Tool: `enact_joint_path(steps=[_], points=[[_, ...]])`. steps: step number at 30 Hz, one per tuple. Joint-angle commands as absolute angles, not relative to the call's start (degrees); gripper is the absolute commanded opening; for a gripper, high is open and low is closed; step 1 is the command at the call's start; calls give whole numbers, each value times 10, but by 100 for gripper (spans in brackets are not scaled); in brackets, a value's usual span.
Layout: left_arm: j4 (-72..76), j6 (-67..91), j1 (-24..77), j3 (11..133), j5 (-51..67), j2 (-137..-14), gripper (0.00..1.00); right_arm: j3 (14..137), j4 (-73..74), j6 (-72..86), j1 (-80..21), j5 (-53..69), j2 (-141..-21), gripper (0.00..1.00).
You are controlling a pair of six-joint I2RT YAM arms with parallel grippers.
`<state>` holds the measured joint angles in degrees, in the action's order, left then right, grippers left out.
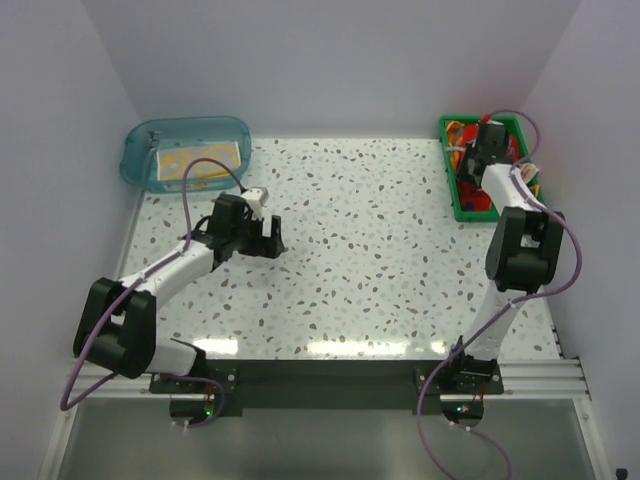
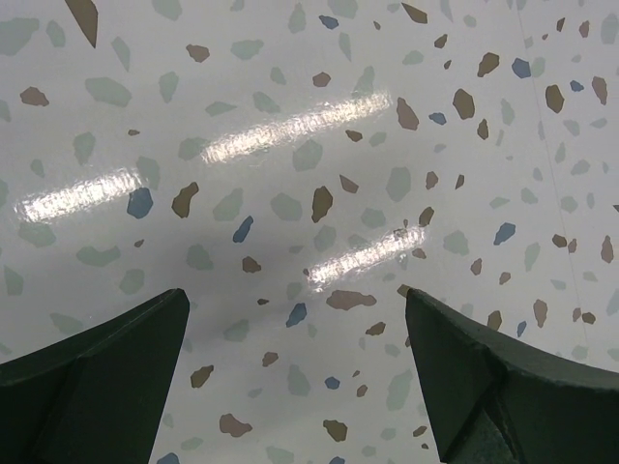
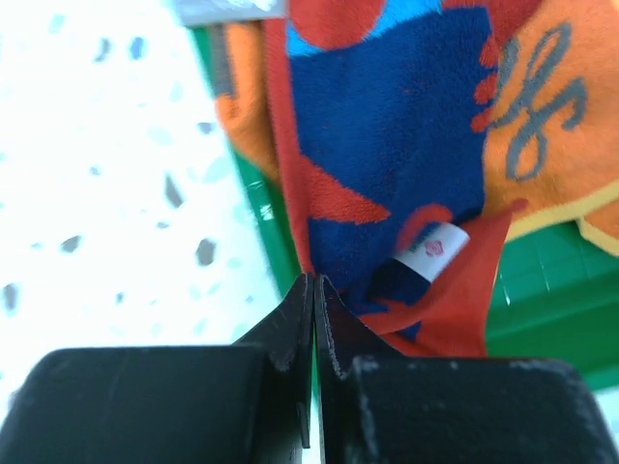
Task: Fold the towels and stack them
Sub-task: Grab crumpled towel, then move the towel to the center of the board
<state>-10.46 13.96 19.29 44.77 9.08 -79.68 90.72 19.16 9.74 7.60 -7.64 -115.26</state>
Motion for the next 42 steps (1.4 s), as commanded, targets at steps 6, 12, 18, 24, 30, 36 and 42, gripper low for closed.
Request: enact_joint_path(steps=[6,12,18,24,30,36,42], points=[[-69,154,196,453,97,-760,100,834,201,139,-56,-25,-960,0],[-75,172,196,454,80,-748,100,735,236,243,-306,-7,-888,0],[-103,174,196,450,66,-731,100,686,240,299,-443,35,-868,53],[-122,172,197,448,114,-715,100,700,317,215,-401,-89,-841,60],[-122,162,226,498,140,-771,99,679,309,197,-256,-107,-843,52],[-117,151,275,632,125,-908,97,653,274,206,-144,-76,-876,52],[-139,114,318,800,84,-1059,87,626,264,230,-94,-60,-922,48]])
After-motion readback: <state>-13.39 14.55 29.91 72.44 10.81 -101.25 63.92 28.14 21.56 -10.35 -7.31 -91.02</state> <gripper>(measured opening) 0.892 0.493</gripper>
